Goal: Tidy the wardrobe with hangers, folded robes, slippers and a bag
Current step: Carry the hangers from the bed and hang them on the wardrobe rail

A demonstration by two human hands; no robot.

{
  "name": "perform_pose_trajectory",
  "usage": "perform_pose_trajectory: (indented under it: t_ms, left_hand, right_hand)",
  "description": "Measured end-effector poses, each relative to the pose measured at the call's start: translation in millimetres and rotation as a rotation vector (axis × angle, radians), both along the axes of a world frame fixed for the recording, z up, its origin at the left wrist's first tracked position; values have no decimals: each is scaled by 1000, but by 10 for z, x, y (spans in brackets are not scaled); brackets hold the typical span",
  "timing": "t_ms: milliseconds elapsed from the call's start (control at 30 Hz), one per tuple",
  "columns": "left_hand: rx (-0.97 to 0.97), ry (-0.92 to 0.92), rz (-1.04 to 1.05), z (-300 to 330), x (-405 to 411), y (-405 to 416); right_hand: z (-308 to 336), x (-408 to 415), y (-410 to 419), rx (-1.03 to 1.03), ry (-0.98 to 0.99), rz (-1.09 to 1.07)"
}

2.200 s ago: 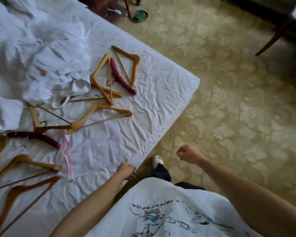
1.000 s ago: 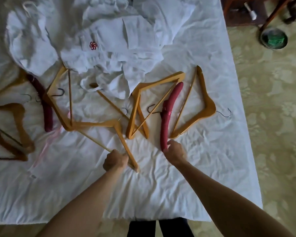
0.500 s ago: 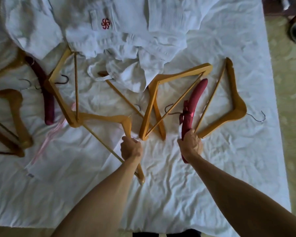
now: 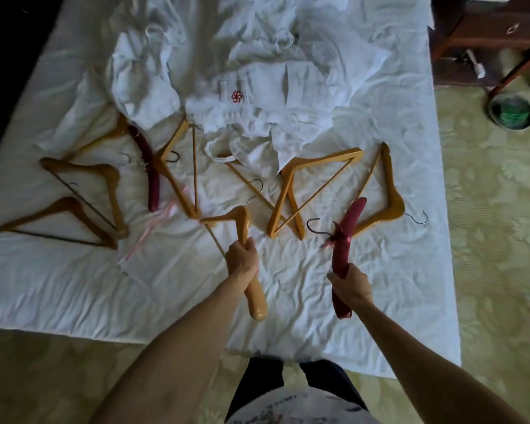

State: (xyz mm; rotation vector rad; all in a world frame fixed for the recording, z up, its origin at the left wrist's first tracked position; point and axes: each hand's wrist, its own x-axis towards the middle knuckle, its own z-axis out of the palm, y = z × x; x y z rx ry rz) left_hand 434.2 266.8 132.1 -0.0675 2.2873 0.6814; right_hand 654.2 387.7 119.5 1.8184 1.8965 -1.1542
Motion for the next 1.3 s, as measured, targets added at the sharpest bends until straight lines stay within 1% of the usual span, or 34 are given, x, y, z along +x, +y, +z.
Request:
perform_pose_trajectory:
  t_ms: [67,200,267,367,500,600,667,800,900,1067,1200,1300]
  left_hand:
    - [66,35,16,335,93,-27]
    - [220,37,101,746,283,-188]
    - [292,58,146,941,381,-296]
    - [423,52,265,1167,518,-534]
    - [541,68,458,1419,673,-1010]
    - [612,115,501,1587,808,-1478]
    - [649,145,556,1673,894,-1802]
    - [686,228,762,1836,1014,-2453]
    - [730,305,877,1983,1064,-3013]
    - [801,447,1000,2134,1088,-4102]
    - [818,555,1092,2244,1000,-5052]
    - [827,654,1100,2379,877,-5789]
  right_hand:
    - [222,-49,-50,-66,177,-25]
    - [686,-184,-169,-246,437,-1]
    - [903,-268,-237,-325,537,44]
    - [1216,-407,-380,-425,616,186]
    - [1491,-583,-615,-566,676,388]
    - [1636,-717,-879,-641,696,543]
    - [1752,-814,-1117,-692,707,630]
    - [1981,-1026,-1738,-790,723,830]
    - [2118,-1204,-2323,-886,718,935]
    - [2326,-1556,-3473,-1015,691,1109]
    - [2481,-1924,-4575,-1051,688,1219]
    - [2642,-2195,-5438,-1068,718,1305]
